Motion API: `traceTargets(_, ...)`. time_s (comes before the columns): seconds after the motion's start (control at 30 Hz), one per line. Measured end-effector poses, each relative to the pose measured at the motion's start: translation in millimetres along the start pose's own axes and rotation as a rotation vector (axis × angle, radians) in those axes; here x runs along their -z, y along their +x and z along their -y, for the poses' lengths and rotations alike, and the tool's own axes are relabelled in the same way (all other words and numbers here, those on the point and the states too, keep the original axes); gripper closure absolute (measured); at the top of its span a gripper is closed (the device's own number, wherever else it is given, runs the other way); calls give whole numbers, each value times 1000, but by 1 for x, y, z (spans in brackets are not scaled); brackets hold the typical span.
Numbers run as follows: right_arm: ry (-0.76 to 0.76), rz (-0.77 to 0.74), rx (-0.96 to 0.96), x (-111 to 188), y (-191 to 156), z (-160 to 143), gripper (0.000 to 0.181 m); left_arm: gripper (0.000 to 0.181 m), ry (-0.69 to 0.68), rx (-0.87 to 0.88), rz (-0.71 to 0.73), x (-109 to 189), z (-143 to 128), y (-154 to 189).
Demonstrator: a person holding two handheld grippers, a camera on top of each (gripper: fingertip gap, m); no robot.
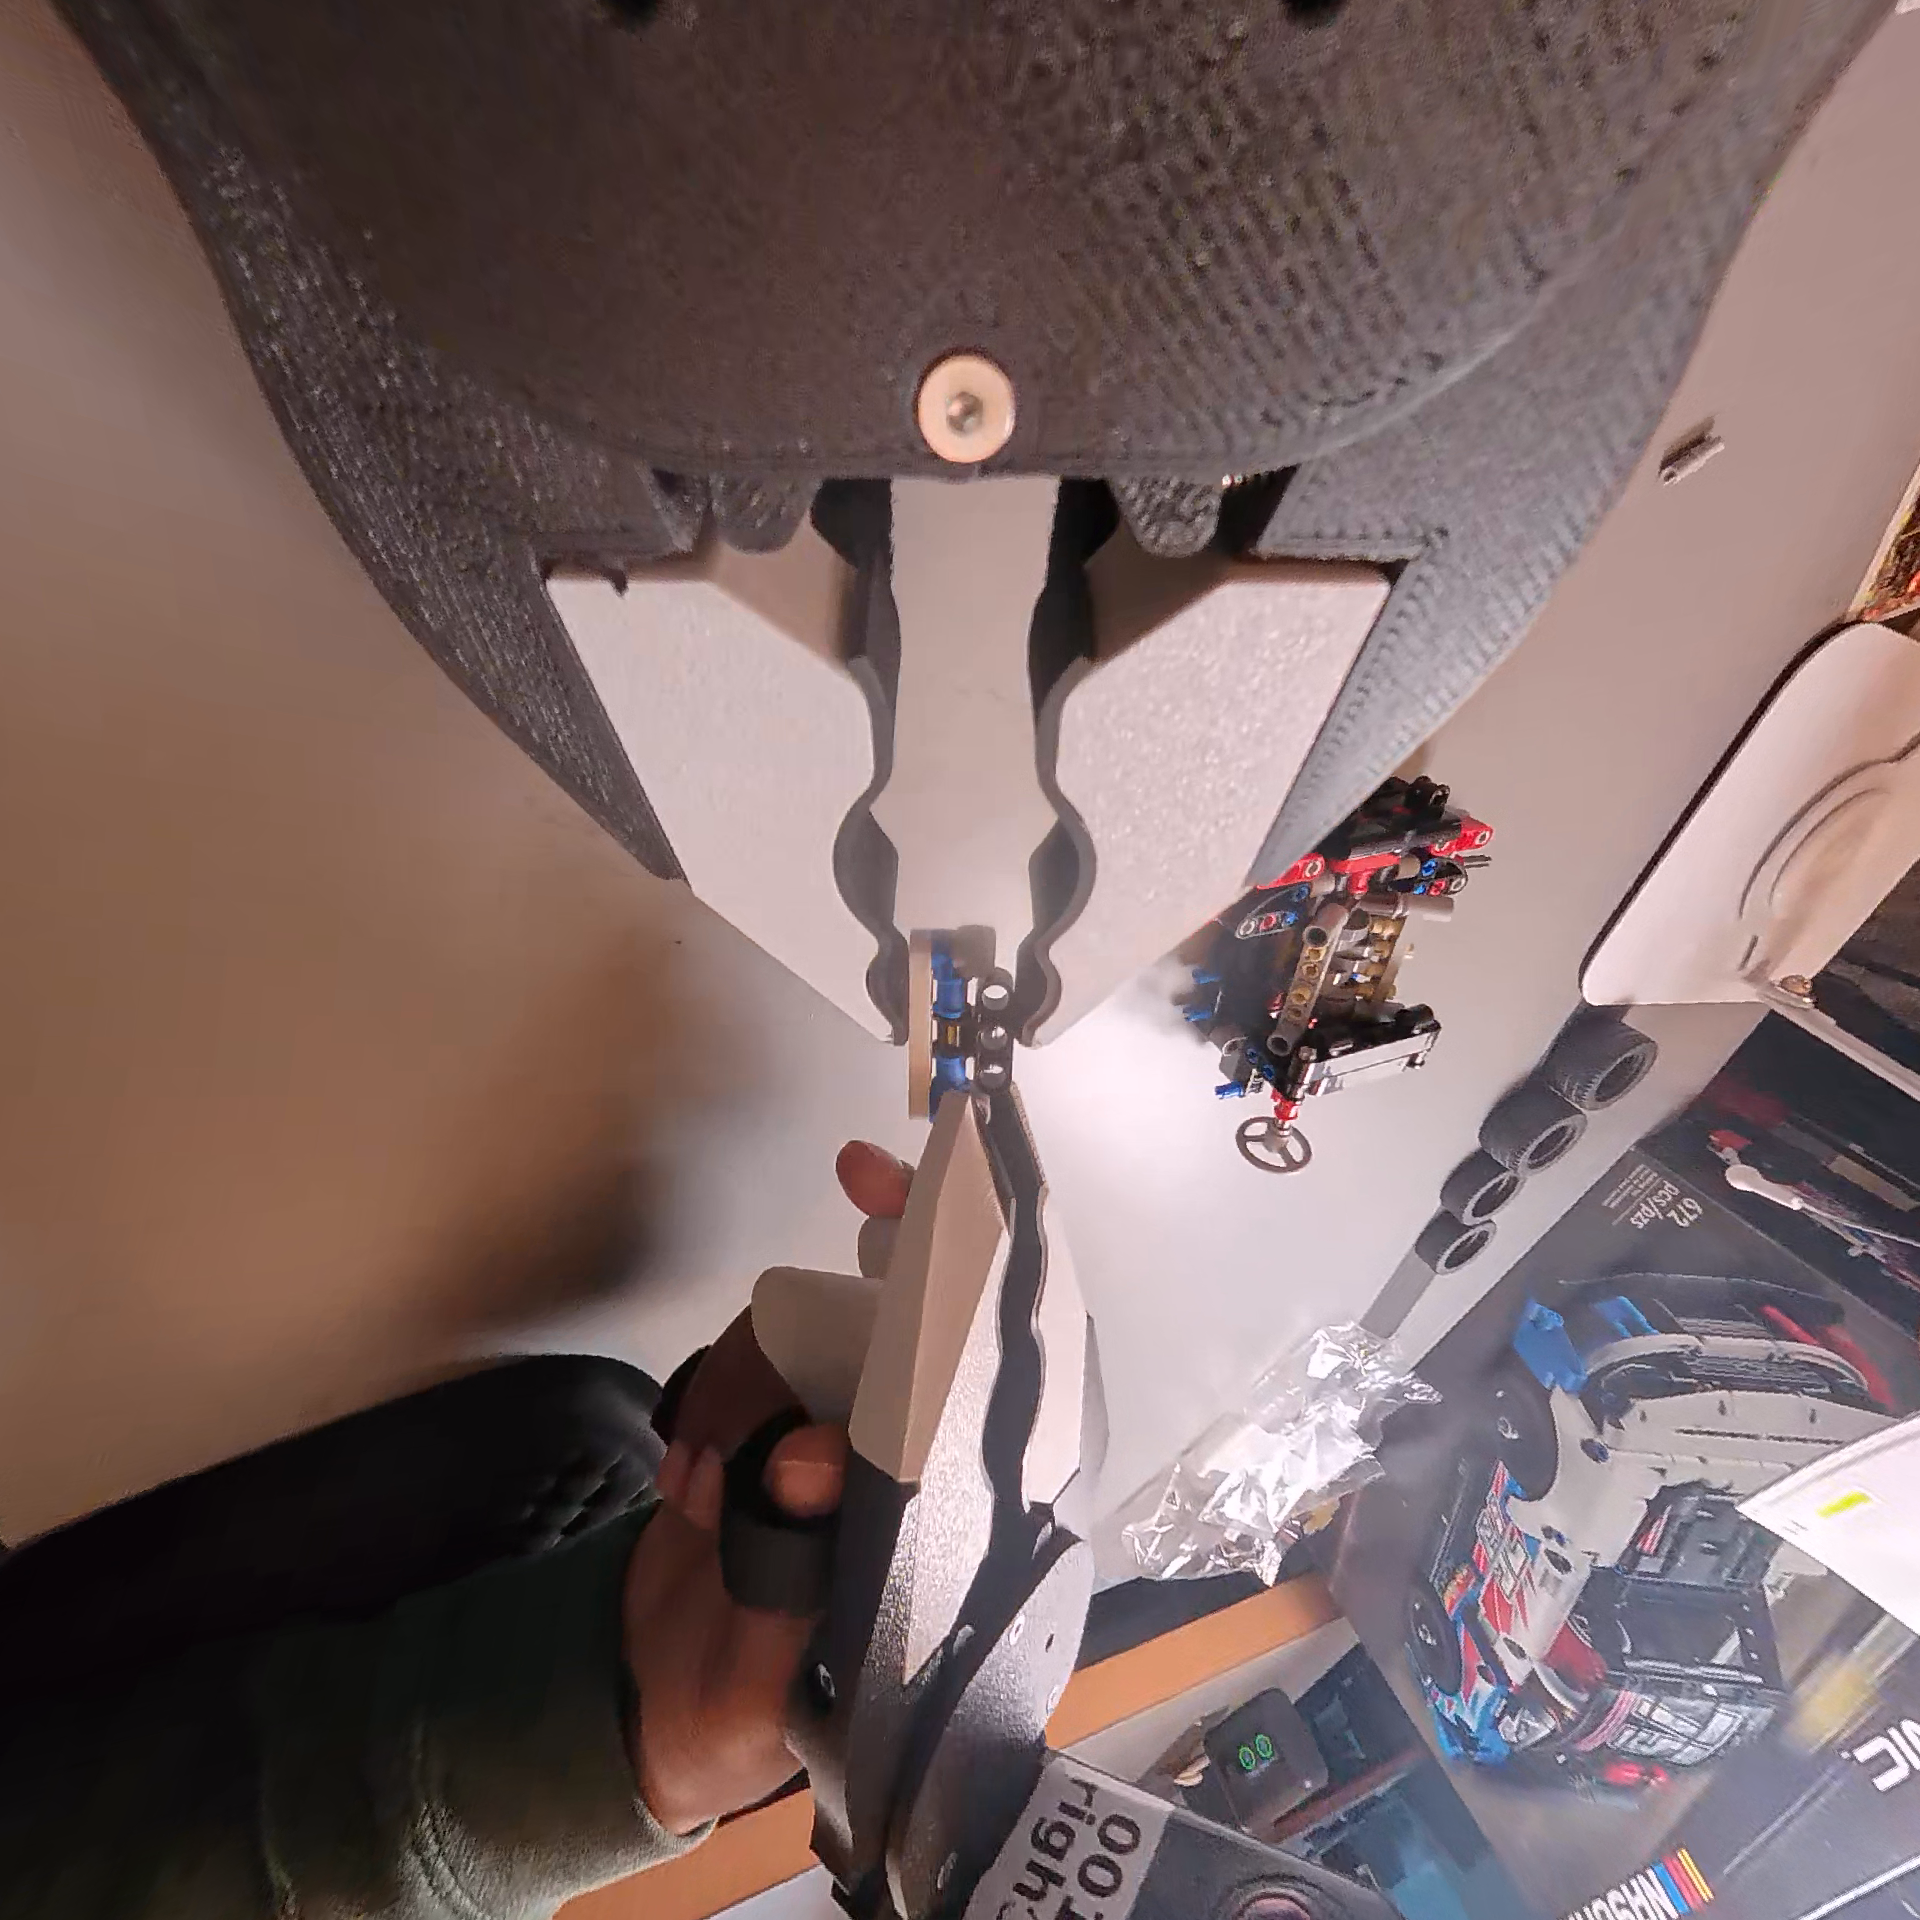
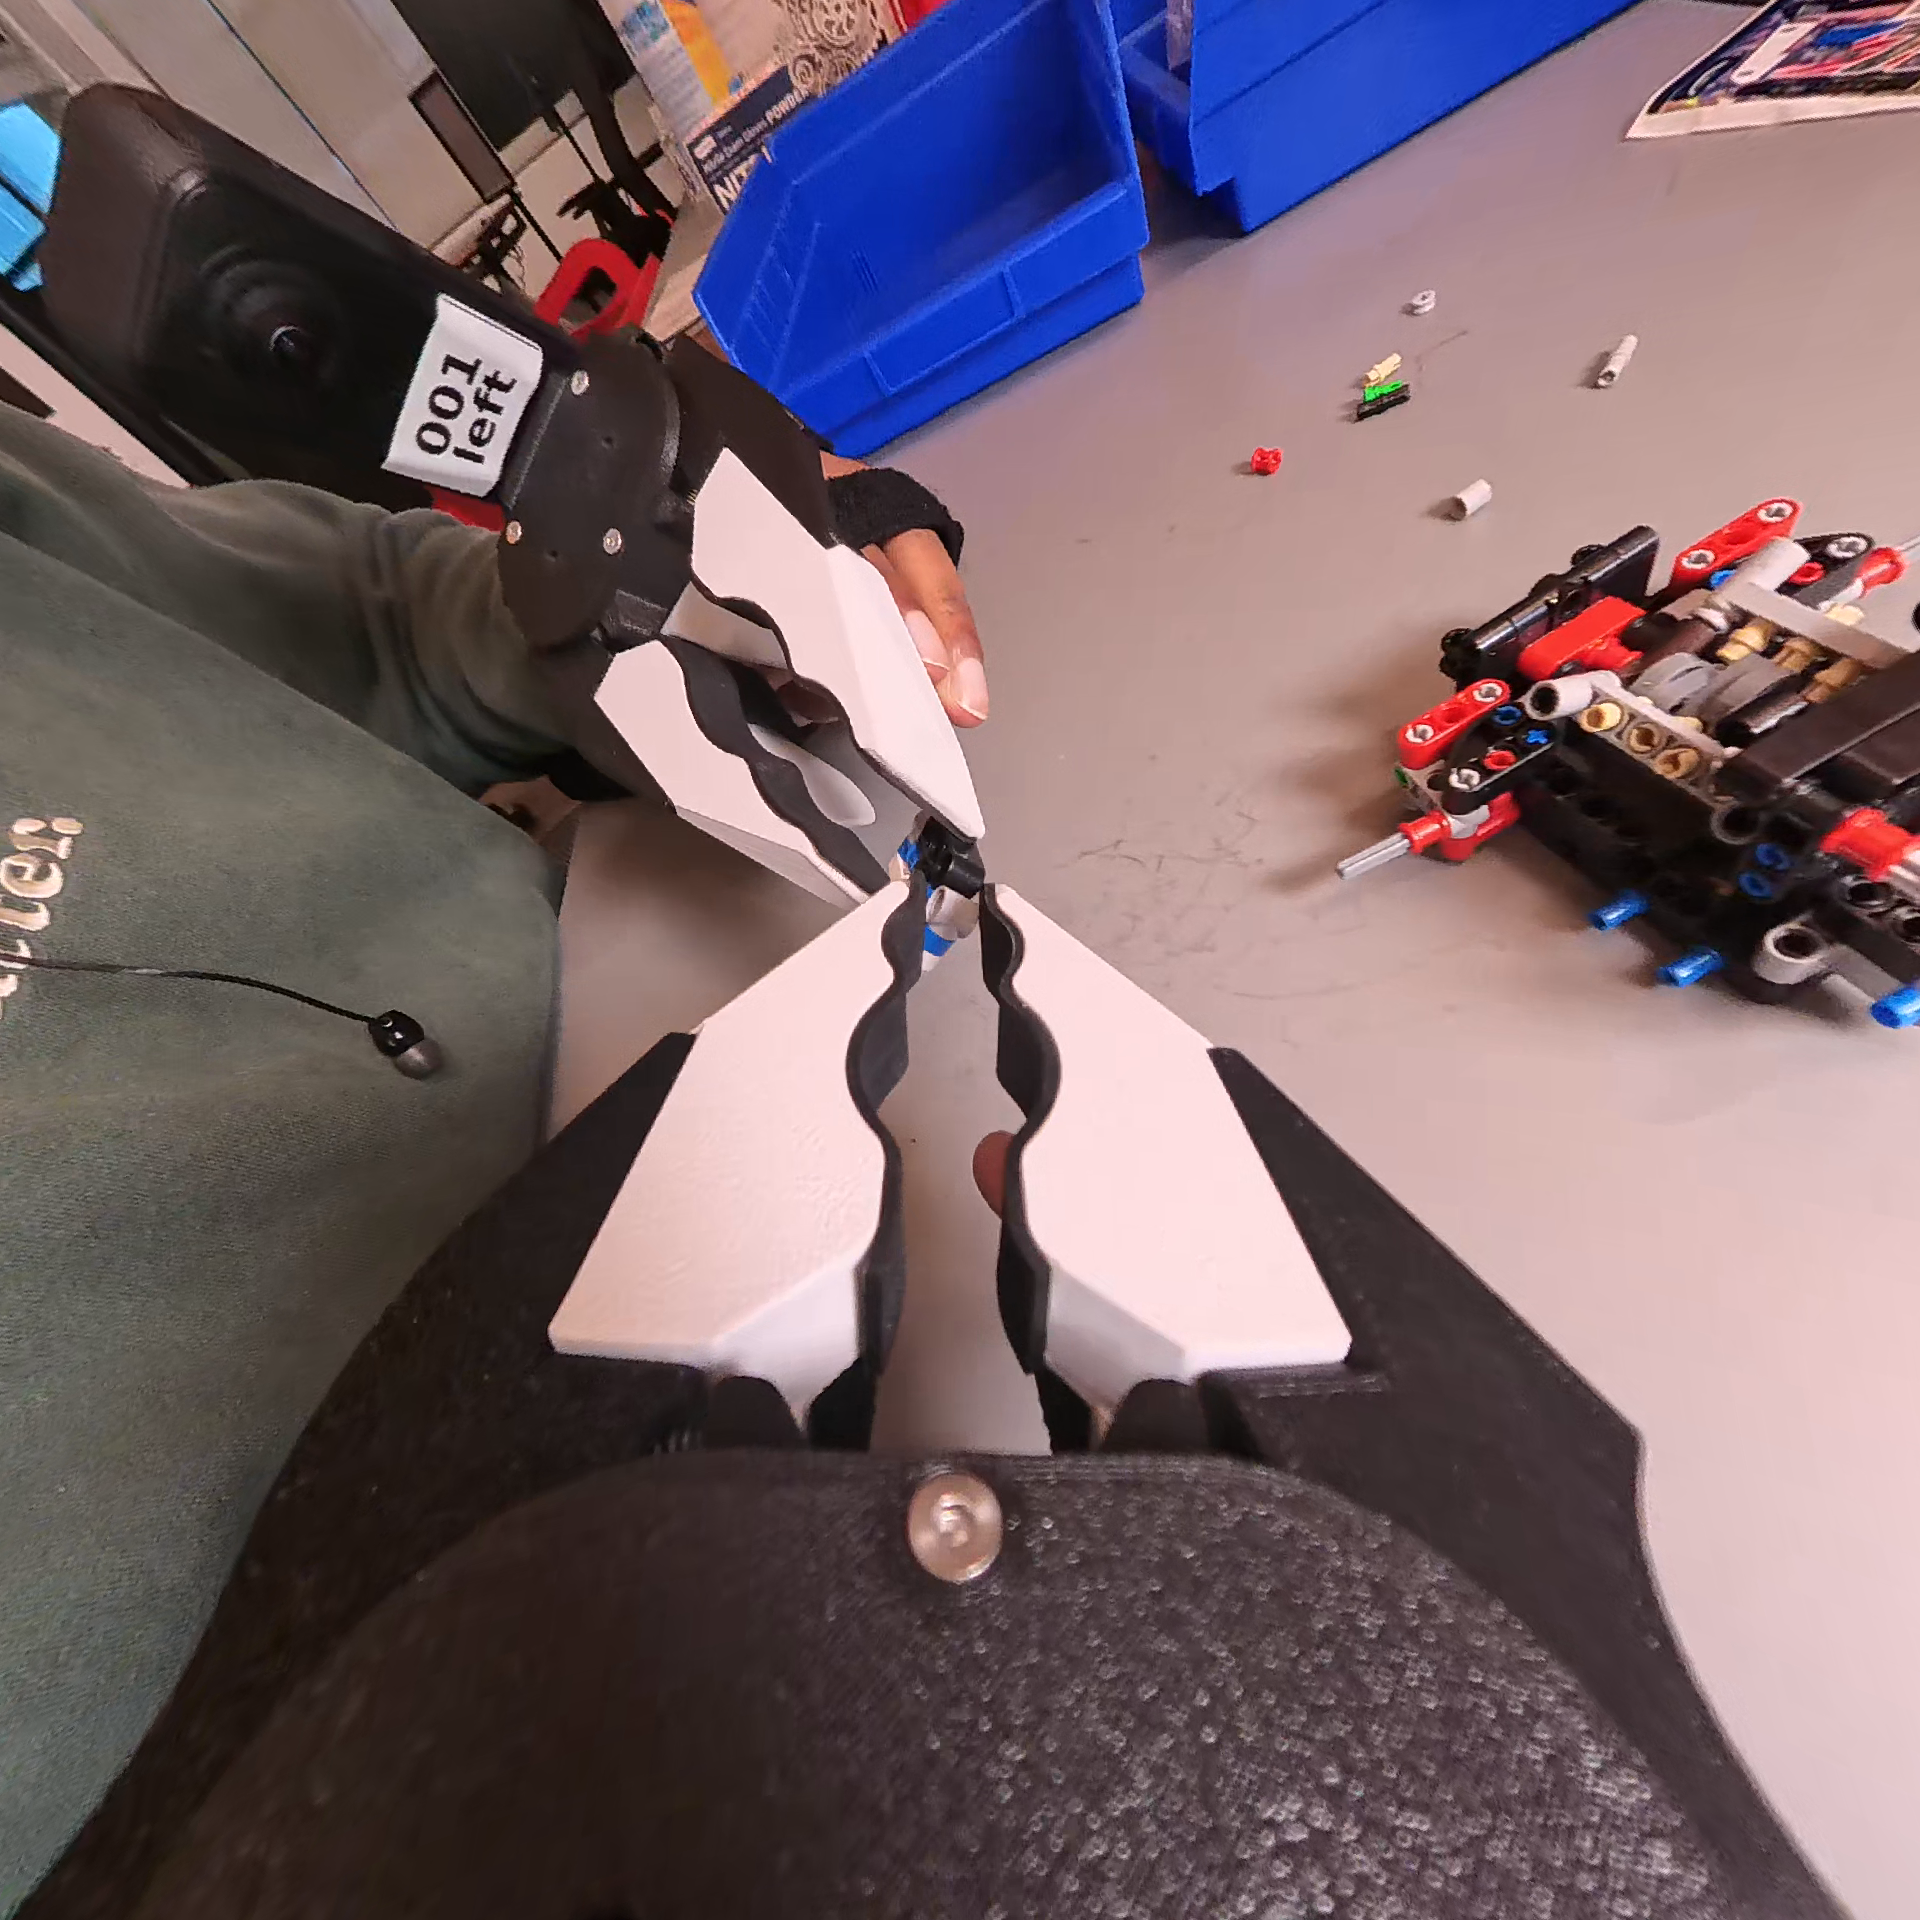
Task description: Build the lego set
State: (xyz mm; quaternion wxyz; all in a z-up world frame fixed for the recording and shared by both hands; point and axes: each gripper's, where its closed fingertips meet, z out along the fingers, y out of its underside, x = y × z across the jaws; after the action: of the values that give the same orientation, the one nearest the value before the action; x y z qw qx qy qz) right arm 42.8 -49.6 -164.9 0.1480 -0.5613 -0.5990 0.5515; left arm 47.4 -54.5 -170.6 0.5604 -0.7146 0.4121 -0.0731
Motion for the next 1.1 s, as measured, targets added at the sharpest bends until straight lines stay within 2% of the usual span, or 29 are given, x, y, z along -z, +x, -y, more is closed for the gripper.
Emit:
traceTargets(0.17,45,28,-7,3,-2,6,173,161,59,94,-11,3,6,-5)
traceTargets(0.27,90,48,-13,8,-2,13,173,155,125,303,-92,9,11,-10)
traceTargets(0.37,142,71,3,12,-4,21,173,157,208,569,-211,17,16,-19)
traceTargets(0.5,196,66,58,16,-7,29,173,165,287,761,-330,24,23,-21)
traceTargets(0.6,206,46,131,16,-10,31,173,175,308,805,-359,25,27,-20)
traceTargets(0.73,230,54,168,17,-15,34,173,176,316,855,-407,26,28,-18)
traceTargets(0.93,251,76,145,17,-17,36,173,177,360,952,-446,28,31,-22)
traceTargets(1.1,259,58,103,12,-14,38,163,177,372,958,-423,28,32,-25)
